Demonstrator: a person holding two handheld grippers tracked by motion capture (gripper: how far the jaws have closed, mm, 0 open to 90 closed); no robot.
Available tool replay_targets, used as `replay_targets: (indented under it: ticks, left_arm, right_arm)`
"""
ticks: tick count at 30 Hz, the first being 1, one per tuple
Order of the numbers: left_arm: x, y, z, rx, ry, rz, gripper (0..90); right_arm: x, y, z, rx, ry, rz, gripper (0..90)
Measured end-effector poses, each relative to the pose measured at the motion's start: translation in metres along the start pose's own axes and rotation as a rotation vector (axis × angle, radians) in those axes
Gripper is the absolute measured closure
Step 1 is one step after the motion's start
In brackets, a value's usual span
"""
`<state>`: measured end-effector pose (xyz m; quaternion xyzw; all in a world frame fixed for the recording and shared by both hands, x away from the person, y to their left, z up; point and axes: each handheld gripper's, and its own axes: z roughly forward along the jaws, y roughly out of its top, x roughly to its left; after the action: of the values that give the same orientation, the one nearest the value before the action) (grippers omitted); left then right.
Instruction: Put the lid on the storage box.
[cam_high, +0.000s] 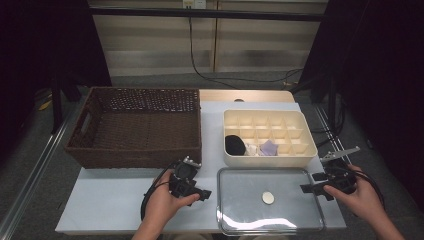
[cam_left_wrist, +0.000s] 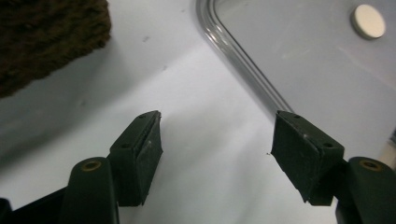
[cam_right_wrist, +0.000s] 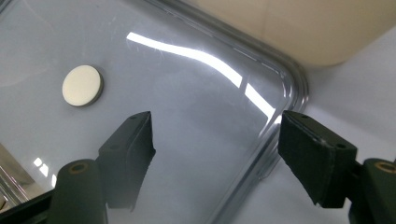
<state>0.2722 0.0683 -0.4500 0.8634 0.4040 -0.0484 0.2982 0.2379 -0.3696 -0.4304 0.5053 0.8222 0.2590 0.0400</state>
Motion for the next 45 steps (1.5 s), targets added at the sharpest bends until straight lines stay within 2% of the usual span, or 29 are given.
replay_targets:
  ticks: [2, 5, 9, 12, 14, 15, 18, 20, 22, 27, 30, 32, 36, 39, 43, 45]
  left_arm:
    - [-0.002, 0.002, 0.001, 0.007, -0.017, -0.012, 32.9]
    - [-0.007, 0.004, 0.004, 0.025, -0.048, -0.041, 36.2]
    - [-0.012, 0.008, 0.007, 0.055, -0.083, -0.037, 39.2]
    - [-0.014, 0.01, 0.01, 0.073, -0.1, -0.062, 41.0]
    - [-0.015, 0.01, 0.012, 0.077, -0.098, -0.07, 41.3]
    - [-0.015, 0.01, 0.013, 0.087, -0.105, -0.078, 41.6]
    - [-0.015, 0.01, 0.016, 0.093, -0.105, -0.071, 41.9]
    - [-0.017, 0.01, 0.017, 0.096, -0.109, -0.075, 42.1]
    - [-0.017, 0.011, 0.018, 0.104, -0.112, -0.073, 42.3]
    - [-0.019, 0.011, 0.02, 0.107, -0.113, -0.093, 43.8]
    - [-0.02, 0.011, 0.022, 0.105, -0.117, -0.093, 44.0]
    - [-0.019, 0.012, 0.023, 0.112, -0.118, -0.087, 44.0]
    - [-0.02, 0.012, 0.023, 0.113, -0.124, -0.09, 43.6]
    - [-0.02, 0.012, 0.024, 0.109, -0.126, -0.095, 43.5]
    - [-0.021, 0.012, 0.024, 0.105, -0.119, -0.091, 45.1]
    - [-0.022, 0.012, 0.024, 0.104, -0.121, -0.1, 45.4]
  right_arm:
    - [-0.001, -0.002, 0.0, 0.008, 0.004, 0.025, 26.6]
    - [-0.002, -0.004, 0.0, 0.007, 0.01, 0.037, 27.0]
    - [-0.005, -0.006, 0.0, 0.01, 0.01, 0.058, 27.1]
    - [-0.009, -0.009, 0.001, 0.013, 0.017, 0.085, 27.3]
    - [-0.01, -0.012, 0.002, 0.035, 0.032, 0.116, 27.3]
    - [-0.011, -0.013, 0.003, 0.031, 0.029, 0.102, 27.3]
    - [-0.011, -0.016, 0.005, 0.05, 0.029, 0.119, 27.3]
    - [-0.011, -0.017, 0.005, 0.051, 0.023, 0.11, 27.5]
    - [-0.012, -0.017, 0.005, 0.048, 0.038, 0.128, 27.7]
    - [-0.009, -0.018, 0.008, 0.075, 0.042, 0.135, 27.9]
    - [-0.01, -0.019, 0.01, 0.072, 0.054, 0.141, 27.8]
    - [-0.011, -0.02, 0.011, 0.076, 0.046, 0.147, 27.6]
    - [-0.013, -0.021, 0.011, 0.079, 0.06, 0.167, 26.0]
    - [-0.012, -0.021, 0.012, 0.077, 0.068, 0.162, 21.2]
    - [-0.009, -0.02, 0.013, 0.084, 0.047, 0.166, 21.1]
    - [-0.009, -0.019, 0.011, 0.1, 0.045, 0.197, 22.0]
